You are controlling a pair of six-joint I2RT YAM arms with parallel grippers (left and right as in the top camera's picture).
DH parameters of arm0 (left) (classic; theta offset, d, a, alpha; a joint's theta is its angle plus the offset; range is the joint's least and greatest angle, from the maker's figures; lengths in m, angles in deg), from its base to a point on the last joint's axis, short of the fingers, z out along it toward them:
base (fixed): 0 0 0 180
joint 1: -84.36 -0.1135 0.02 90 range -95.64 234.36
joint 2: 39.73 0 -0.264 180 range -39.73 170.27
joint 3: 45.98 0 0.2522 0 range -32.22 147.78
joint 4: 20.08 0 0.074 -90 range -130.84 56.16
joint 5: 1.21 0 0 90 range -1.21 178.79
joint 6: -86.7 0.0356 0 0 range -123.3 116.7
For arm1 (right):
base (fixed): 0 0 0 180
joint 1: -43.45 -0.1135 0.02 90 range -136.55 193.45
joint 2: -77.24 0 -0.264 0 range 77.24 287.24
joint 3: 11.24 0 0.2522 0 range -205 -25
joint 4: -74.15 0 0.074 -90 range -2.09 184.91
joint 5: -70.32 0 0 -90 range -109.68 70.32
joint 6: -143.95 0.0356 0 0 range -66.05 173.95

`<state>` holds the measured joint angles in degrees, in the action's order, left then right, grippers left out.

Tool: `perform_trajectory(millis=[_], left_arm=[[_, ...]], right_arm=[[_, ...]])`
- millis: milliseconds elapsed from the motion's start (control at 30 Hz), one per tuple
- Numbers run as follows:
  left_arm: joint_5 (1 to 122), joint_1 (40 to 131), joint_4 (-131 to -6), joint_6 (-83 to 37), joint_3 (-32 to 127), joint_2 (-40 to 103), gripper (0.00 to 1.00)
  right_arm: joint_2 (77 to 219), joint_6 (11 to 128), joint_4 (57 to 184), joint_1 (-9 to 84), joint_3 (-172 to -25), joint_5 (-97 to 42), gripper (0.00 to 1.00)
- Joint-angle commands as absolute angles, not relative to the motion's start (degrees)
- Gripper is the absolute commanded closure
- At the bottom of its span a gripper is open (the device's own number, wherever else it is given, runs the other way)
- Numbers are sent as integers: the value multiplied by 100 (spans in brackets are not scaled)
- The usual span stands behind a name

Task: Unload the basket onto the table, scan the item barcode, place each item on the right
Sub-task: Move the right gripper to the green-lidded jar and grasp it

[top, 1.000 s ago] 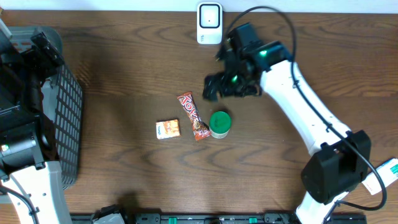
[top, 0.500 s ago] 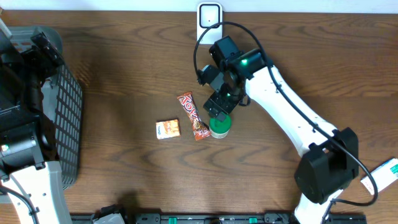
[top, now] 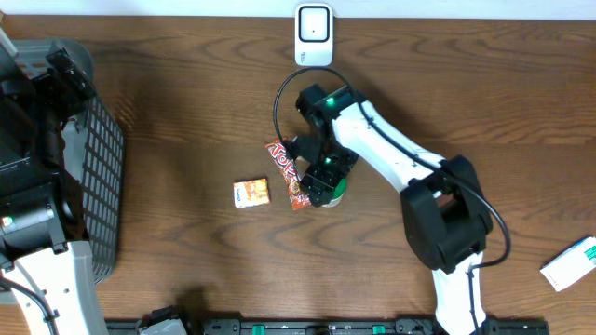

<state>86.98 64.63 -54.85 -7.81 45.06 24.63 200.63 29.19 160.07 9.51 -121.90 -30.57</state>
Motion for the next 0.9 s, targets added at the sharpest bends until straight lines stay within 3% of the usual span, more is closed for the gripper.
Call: perform_trajectory(millis=[0, 33, 67, 200, 367, 633, 867], left_arm=[[8646, 6483, -5479, -831, 4525, 2463, 9], [8644, 6483, -5479, -831, 4525, 2463, 9], [8644, 6483, -5479, -831, 4525, 2463, 9], [8644, 6483, -5479, -831, 4525, 2463, 9], [8644, 6483, -5479, -831, 4525, 2463, 9], [8644, 6483, -5479, -831, 4525, 2463, 9], [8644, 6483, -5479, -831, 4525, 2460, 9]], right_arm=[[20227, 2817, 16029, 855, -12166, -3105, 10], [20286, 2819, 16016, 842, -12166, -3064, 2], [20297, 2821, 16016, 833, -12166, -3020, 1], [20343, 3055, 16014, 831, -12166, -2670, 1], [20343, 3125, 16012, 831, -12166, -2605, 21], [20343, 3405, 15911, 831, -12166, -2380, 45], [20343, 4865, 15736, 831, -12169, -1665, 47]])
